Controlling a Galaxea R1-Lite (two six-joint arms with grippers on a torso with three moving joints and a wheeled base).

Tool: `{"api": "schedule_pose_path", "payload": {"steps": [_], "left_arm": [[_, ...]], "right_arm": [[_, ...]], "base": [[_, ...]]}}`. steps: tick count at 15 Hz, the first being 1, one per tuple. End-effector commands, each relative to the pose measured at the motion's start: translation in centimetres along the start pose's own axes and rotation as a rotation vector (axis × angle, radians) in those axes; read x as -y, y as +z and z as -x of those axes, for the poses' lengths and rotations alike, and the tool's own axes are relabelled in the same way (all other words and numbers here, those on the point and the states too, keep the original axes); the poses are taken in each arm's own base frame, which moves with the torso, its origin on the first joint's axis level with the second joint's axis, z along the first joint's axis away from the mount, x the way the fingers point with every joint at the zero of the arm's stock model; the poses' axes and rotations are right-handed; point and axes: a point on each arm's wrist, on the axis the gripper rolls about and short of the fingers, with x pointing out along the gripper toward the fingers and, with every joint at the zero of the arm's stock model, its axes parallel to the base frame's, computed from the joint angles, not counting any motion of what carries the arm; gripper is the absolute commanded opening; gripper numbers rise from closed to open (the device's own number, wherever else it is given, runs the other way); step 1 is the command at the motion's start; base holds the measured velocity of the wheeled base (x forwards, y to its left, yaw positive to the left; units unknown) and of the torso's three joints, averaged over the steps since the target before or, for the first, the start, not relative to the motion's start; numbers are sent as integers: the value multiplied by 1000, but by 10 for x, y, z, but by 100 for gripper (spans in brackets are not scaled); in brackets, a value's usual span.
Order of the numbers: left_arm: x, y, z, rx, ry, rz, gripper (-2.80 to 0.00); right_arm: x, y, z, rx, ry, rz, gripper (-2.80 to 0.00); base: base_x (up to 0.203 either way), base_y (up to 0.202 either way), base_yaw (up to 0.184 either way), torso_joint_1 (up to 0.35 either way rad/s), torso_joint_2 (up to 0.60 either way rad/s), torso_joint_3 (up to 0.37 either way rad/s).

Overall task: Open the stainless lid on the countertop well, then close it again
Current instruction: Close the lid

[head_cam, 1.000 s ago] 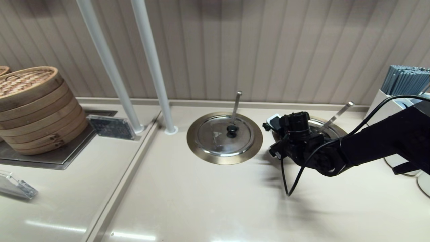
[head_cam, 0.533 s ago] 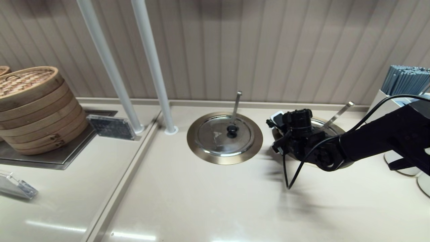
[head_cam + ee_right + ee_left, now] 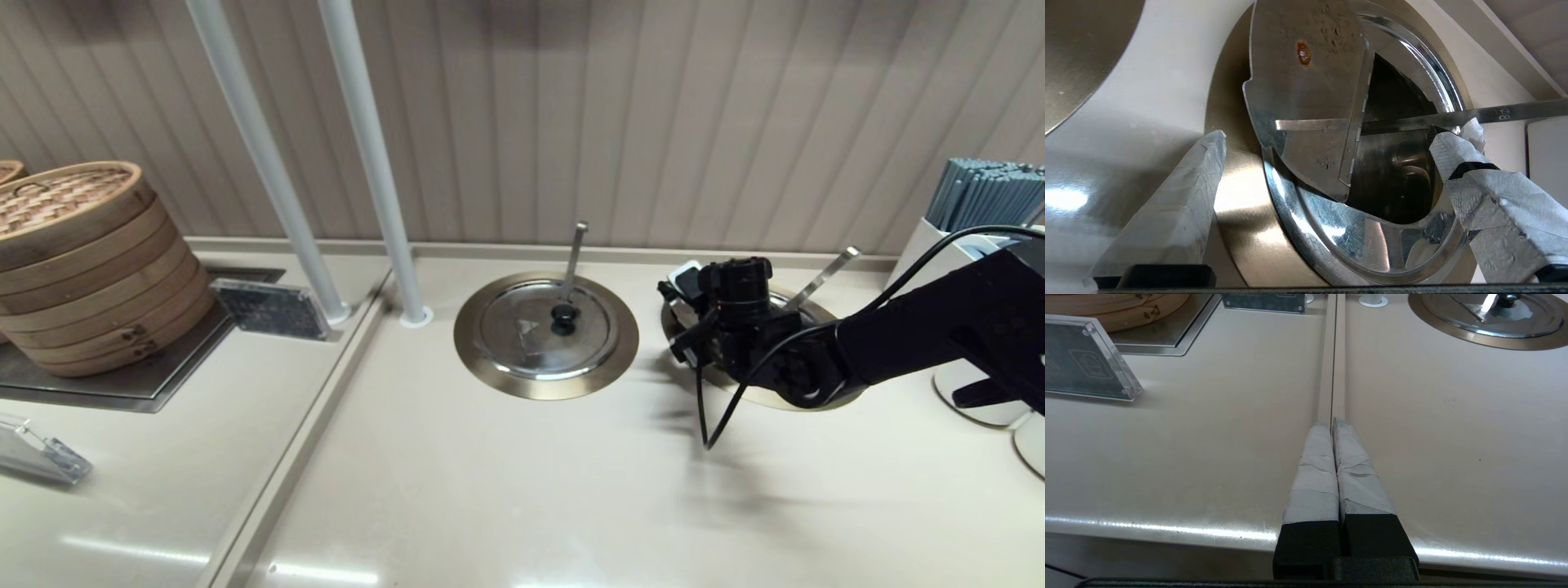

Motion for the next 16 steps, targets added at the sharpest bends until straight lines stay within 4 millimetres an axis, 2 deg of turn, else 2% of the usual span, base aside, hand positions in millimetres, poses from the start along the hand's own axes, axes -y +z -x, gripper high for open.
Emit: {"api": "schedule_pose_path", "payload": {"steps": [1,11,16], "left_arm": [[0,0,0,0,0,0,-280],[0,0,0,1,0,0,-280],[0,0,0,0,0,0,-280]], "right_arm": [[7,3,1,8,-17,-8,0],[30,4,2,12,-60,-27,0],[50,4,4,14,-99,-48,0]], "base": [[0,0,0,0,0,0],[0,0,0,0,0,0],[0,0,0,0,0,0]]}}
